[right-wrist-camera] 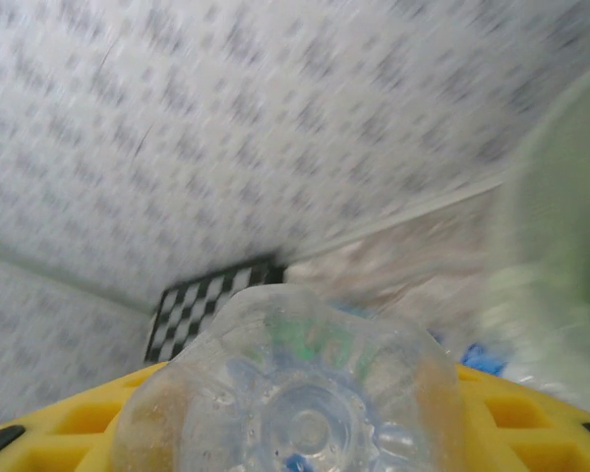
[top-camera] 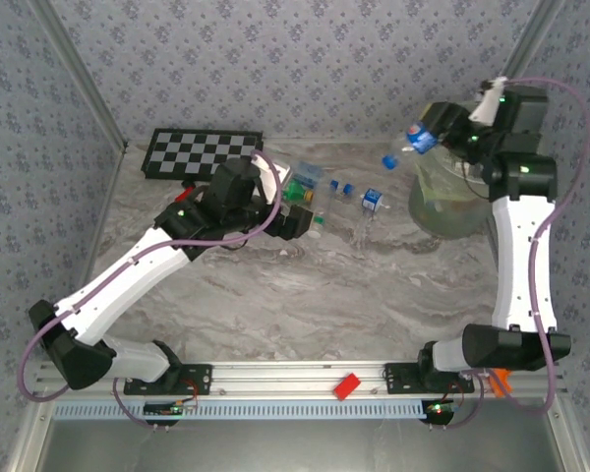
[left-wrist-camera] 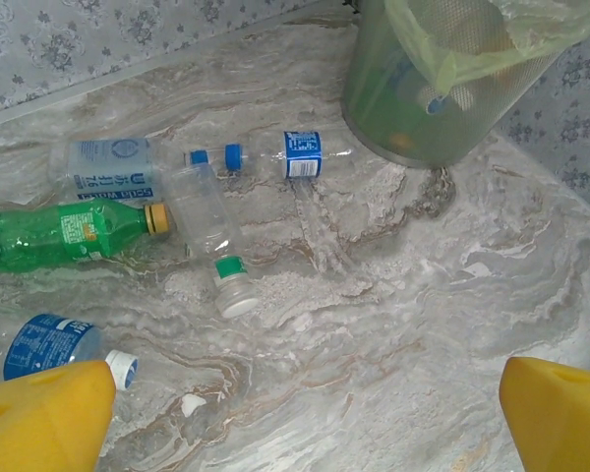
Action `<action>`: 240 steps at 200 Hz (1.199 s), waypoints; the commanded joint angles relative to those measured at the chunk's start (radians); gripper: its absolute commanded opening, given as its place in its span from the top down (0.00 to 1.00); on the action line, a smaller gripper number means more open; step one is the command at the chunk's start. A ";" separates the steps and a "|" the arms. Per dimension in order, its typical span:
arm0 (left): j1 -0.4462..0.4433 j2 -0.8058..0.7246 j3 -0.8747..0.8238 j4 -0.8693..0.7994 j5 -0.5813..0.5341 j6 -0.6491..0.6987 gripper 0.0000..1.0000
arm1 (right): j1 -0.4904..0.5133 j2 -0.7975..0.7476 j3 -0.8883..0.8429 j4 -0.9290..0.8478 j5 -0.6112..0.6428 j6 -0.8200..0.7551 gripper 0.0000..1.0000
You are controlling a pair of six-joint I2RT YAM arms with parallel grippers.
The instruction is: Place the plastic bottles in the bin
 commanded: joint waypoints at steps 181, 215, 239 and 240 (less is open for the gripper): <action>-0.002 -0.109 -0.105 0.010 -0.110 -0.089 0.01 | -0.083 0.334 0.201 0.218 0.695 -0.169 0.35; 0.001 -0.122 -0.118 0.005 -0.133 -0.091 0.00 | -0.082 0.344 0.229 0.170 0.691 -0.175 0.00; 0.004 -0.120 -0.119 0.005 -0.132 -0.093 0.00 | -0.084 0.323 0.218 0.169 0.686 -0.188 0.00; 0.005 -0.120 -0.119 0.004 -0.132 -0.093 0.00 | -0.083 0.322 0.218 0.170 0.686 -0.188 0.00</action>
